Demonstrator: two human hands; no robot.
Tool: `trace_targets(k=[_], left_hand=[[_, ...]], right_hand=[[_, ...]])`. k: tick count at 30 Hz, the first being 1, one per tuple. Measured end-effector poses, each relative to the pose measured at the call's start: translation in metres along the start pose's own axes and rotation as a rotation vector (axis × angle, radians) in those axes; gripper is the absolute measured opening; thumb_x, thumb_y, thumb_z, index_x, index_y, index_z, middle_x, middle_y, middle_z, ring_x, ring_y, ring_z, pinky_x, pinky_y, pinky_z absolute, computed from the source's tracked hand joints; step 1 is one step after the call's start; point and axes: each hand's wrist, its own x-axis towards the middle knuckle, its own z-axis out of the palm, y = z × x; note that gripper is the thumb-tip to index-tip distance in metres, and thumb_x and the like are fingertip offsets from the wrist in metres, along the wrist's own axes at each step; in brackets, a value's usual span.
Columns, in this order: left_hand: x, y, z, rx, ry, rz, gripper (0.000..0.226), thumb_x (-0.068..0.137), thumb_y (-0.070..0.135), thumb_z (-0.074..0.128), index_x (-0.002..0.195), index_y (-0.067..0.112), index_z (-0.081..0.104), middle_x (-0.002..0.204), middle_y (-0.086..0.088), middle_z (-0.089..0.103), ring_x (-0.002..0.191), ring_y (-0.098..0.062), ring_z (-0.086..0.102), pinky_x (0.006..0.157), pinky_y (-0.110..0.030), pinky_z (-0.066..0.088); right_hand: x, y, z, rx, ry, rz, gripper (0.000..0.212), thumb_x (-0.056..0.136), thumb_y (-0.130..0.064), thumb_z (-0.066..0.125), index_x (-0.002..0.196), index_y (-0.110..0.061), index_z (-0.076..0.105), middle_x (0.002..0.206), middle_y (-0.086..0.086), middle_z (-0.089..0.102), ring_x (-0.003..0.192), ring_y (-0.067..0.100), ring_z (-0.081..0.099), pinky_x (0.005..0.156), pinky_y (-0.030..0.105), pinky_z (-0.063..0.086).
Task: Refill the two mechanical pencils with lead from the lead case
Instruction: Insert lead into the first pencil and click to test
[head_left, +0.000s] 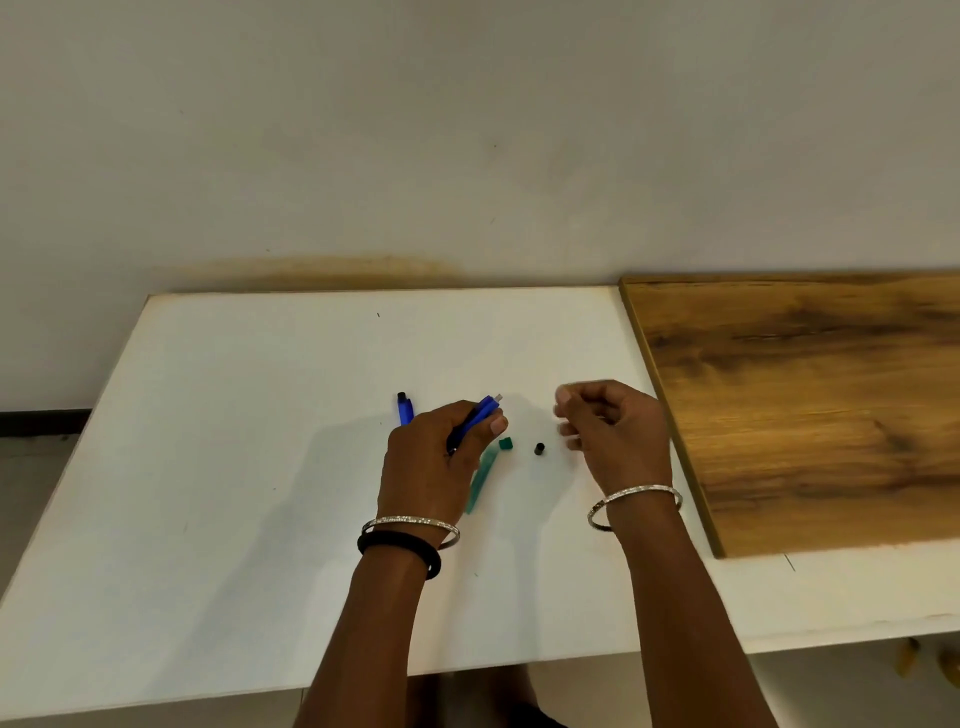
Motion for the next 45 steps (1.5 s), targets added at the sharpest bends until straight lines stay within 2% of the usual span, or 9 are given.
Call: trace_targets(k=[2, 6, 10, 13, 17, 20, 22, 32, 45], left_hand=[[0.0, 0.0, 0.0, -0.008, -0.001, -0.004, 0.03, 0.085, 0.048, 0.059, 0.089, 0.021, 0.072, 0.06, -0.005, 0.063, 0.062, -0.025, 0.061, 0.064, -0.02, 0.047], [0.0, -0.001, 0.002, 0.012, -0.015, -0.004, 0.029, 0.087, 0.047, 0.057, 0.094, 0.024, 0.071, 0.062, 0.0, 0.065, 0.064, -0.019, 0.062, 0.063, -0.013, 0.044], [0.0, -0.001, 0.001, 0.029, -0.022, 0.006, 0.03, 0.09, 0.045, 0.053, 0.104, 0.024, 0.069, 0.061, 0.013, 0.061, 0.057, 0.007, 0.057, 0.061, -0.001, 0.04], [0.0, 0.0, 0.001, 0.055, -0.043, 0.023, 0.03, 0.093, 0.041, 0.05, 0.111, 0.025, 0.066, 0.065, 0.011, 0.064, 0.055, 0.01, 0.053, 0.056, -0.005, 0.037], [-0.002, 0.0, 0.001, 0.048, -0.077, 0.015, 0.023, 0.094, 0.039, 0.051, 0.107, 0.024, 0.06, 0.072, 0.007, 0.072, 0.047, 0.006, 0.051, 0.053, -0.014, 0.036], [-0.003, 0.0, 0.002, 0.062, -0.095, 0.001, 0.02, 0.093, 0.039, 0.051, 0.105, 0.024, 0.056, 0.075, 0.006, 0.074, 0.045, 0.0, 0.052, 0.054, -0.017, 0.038], [-0.003, 0.0, 0.002, 0.081, -0.1, 0.002, 0.02, 0.093, 0.04, 0.051, 0.105, 0.024, 0.056, 0.076, 0.006, 0.074, 0.045, -0.001, 0.051, 0.054, -0.017, 0.039], [-0.003, 0.0, 0.002, 0.063, -0.113, 0.017, 0.017, 0.092, 0.043, 0.052, 0.099, 0.027, 0.055, 0.073, 0.008, 0.074, 0.05, 0.007, 0.056, 0.053, -0.016, 0.04], [-0.004, 0.005, 0.002, -0.03, -0.082, 0.006, 0.019, 0.089, 0.041, 0.06, 0.089, 0.022, 0.058, 0.069, 0.009, 0.073, 0.056, -0.016, 0.063, 0.059, -0.037, 0.056]], right_hand=[[0.002, 0.01, -0.003, -0.256, 0.059, 0.025, 0.011, 0.08, -0.028, 0.075, 0.079, -0.018, 0.071, 0.075, 0.002, 0.072, 0.071, 0.022, 0.069, 0.073, 0.04, 0.06], [-0.003, 0.012, 0.005, -0.487, -0.068, 0.089, 0.034, 0.066, -0.045, 0.083, 0.083, -0.021, 0.068, 0.073, -0.007, 0.065, 0.065, 0.005, 0.058, 0.065, 0.024, 0.049], [-0.005, 0.012, 0.011, -0.601, -0.14, 0.013, 0.027, 0.065, -0.031, 0.087, 0.083, -0.022, 0.07, 0.077, -0.004, 0.068, 0.065, 0.006, 0.057, 0.063, 0.018, 0.043], [-0.005, 0.013, 0.012, -0.644, -0.129, -0.026, 0.017, 0.071, -0.022, 0.084, 0.083, -0.017, 0.074, 0.082, -0.001, 0.072, 0.068, 0.007, 0.058, 0.069, 0.019, 0.046], [-0.004, 0.007, 0.01, -0.302, -0.073, -0.008, 0.011, 0.075, -0.018, 0.08, 0.084, -0.018, 0.075, 0.071, -0.006, 0.07, 0.061, 0.01, 0.067, 0.065, 0.015, 0.051], [-0.006, -0.003, 0.009, 0.17, -0.188, 0.052, 0.011, 0.082, -0.009, 0.073, 0.092, -0.013, 0.075, 0.08, 0.009, 0.076, 0.073, 0.022, 0.074, 0.067, 0.022, 0.059], [-0.008, -0.006, 0.01, 0.289, -0.271, 0.053, 0.015, 0.085, -0.007, 0.069, 0.099, -0.007, 0.074, 0.086, 0.014, 0.076, 0.078, 0.025, 0.074, 0.069, 0.025, 0.059], [-0.009, -0.007, 0.013, 0.249, -0.353, 0.009, 0.016, 0.086, -0.004, 0.066, 0.1, -0.006, 0.073, 0.087, 0.017, 0.075, 0.072, 0.02, 0.072, 0.068, 0.023, 0.059], [-0.01, -0.01, 0.008, 0.426, -0.453, 0.19, 0.019, 0.082, -0.003, 0.07, 0.1, -0.003, 0.074, 0.093, 0.018, 0.075, 0.078, 0.026, 0.072, 0.07, 0.027, 0.059]])
